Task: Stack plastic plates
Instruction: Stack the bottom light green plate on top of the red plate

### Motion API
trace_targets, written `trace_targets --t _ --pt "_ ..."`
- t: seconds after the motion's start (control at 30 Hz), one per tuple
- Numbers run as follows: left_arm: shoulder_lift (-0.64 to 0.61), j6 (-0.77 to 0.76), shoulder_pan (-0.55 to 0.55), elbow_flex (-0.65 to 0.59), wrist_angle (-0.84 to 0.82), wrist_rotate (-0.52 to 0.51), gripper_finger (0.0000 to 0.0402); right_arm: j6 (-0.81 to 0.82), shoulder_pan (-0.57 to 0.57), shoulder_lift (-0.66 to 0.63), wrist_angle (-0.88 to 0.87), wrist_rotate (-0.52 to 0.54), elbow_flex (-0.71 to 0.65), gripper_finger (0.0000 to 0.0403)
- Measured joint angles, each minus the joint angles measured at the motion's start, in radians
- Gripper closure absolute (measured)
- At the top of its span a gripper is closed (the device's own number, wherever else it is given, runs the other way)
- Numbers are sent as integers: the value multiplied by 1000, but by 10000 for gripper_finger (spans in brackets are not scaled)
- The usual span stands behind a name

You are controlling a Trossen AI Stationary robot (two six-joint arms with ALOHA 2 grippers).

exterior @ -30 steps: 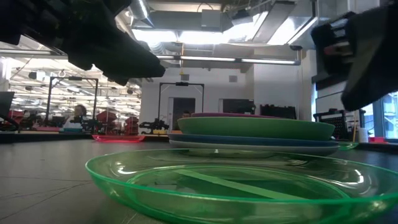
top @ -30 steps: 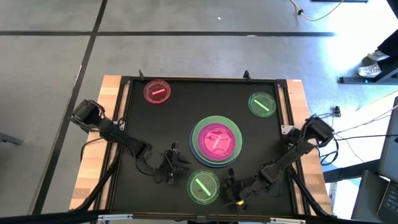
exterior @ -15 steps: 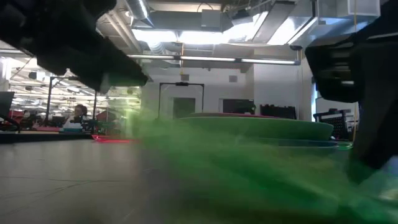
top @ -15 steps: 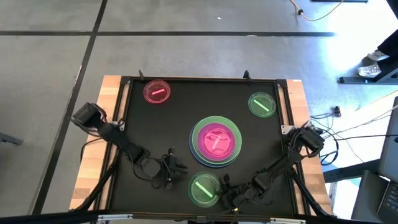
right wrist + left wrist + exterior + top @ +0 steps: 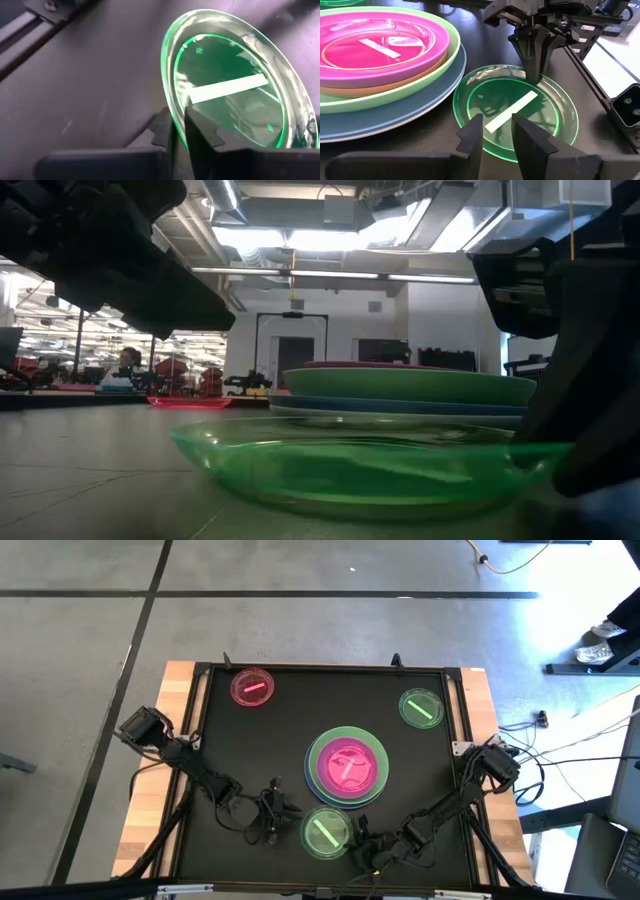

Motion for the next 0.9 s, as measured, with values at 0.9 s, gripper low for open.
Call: trace_targets --t 0.9 --pt "0 2 -2 0 -6 1 306 -46 59 -17 -516 105 431 402"
